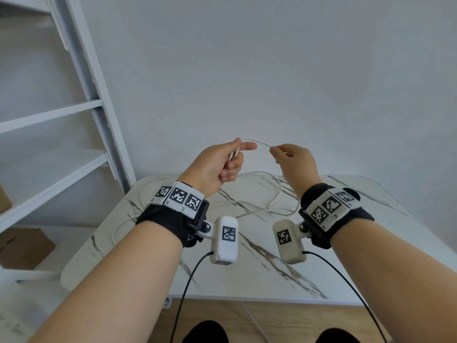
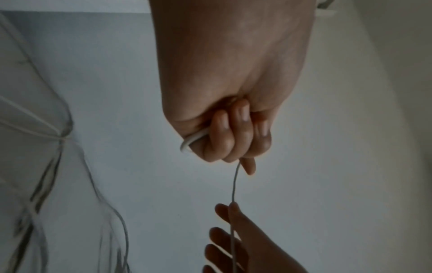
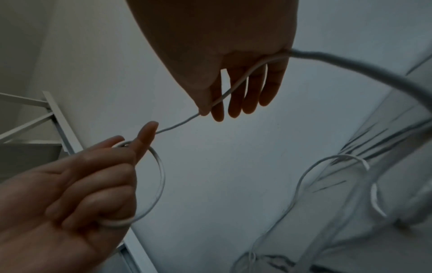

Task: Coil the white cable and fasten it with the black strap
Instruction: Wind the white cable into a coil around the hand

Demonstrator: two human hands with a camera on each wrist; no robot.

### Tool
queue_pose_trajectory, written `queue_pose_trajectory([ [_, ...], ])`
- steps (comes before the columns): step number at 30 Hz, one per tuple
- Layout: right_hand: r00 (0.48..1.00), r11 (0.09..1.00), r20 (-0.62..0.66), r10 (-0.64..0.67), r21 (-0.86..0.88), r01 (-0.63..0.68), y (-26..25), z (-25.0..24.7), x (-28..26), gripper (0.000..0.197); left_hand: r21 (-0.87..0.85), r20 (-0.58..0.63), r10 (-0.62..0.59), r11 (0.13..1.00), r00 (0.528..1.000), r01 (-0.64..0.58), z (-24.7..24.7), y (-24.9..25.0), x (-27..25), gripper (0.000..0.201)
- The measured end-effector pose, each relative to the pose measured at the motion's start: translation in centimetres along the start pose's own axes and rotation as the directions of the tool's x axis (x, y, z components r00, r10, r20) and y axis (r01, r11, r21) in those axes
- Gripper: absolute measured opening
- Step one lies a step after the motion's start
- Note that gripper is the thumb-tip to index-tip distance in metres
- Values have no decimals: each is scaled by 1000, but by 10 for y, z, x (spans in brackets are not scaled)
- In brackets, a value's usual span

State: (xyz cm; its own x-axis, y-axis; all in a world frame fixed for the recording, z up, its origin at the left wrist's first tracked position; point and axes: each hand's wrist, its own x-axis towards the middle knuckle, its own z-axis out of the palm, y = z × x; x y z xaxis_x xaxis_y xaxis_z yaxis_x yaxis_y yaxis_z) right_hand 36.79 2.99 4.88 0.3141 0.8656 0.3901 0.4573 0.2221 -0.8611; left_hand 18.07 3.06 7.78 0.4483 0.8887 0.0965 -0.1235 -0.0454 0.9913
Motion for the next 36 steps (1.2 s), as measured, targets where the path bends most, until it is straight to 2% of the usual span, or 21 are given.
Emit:
queue_pose_trajectory([
  [5,996,994,50,71,75,-74,5,9,-7,23,-304,-39,29,952,999,-40,0,-1,3,39],
  [7,984,990,125,124,52,-131,7,12,-11,24,-395,-54,26,918,998,-45,2,0,3,39],
  [9,952,985,254,170,-18,-171,7,16,-17,24,-465,-80,15,884,997,-50,5,0,4,39],
  [13,861,980,474,184,-153,-125,2,25,-33,23,-536,-141,15,839,990,-90,11,3,7,37],
  [17,819,978,554,145,-204,-35,-4,26,-38,17,-512,-229,1,851,973,-121,9,5,12,31],
  [22,756,975,644,116,-218,37,-14,16,-38,14,-397,-371,23,900,928,-181,-1,3,16,12],
  [24,736,973,668,112,-223,55,-17,13,-40,13,-343,-437,53,913,898,-221,-4,2,17,12],
  [26,726,972,680,104,-225,71,-20,11,-41,12,-151,-502,120,963,856,-223,-7,0,19,24],
  [28,726,974,682,88,-210,80,-23,10,-43,12,120,-518,204,979,831,-166,-9,-1,19,42],
  [31,744,986,665,61,-154,57,-28,9,-41,11,385,-486,262,921,834,-66,-12,-3,17,52],
  [36,824,994,567,-10,-83,69,-38,6,-33,13,646,-398,268,761,878,60,-15,-12,19,52],
])
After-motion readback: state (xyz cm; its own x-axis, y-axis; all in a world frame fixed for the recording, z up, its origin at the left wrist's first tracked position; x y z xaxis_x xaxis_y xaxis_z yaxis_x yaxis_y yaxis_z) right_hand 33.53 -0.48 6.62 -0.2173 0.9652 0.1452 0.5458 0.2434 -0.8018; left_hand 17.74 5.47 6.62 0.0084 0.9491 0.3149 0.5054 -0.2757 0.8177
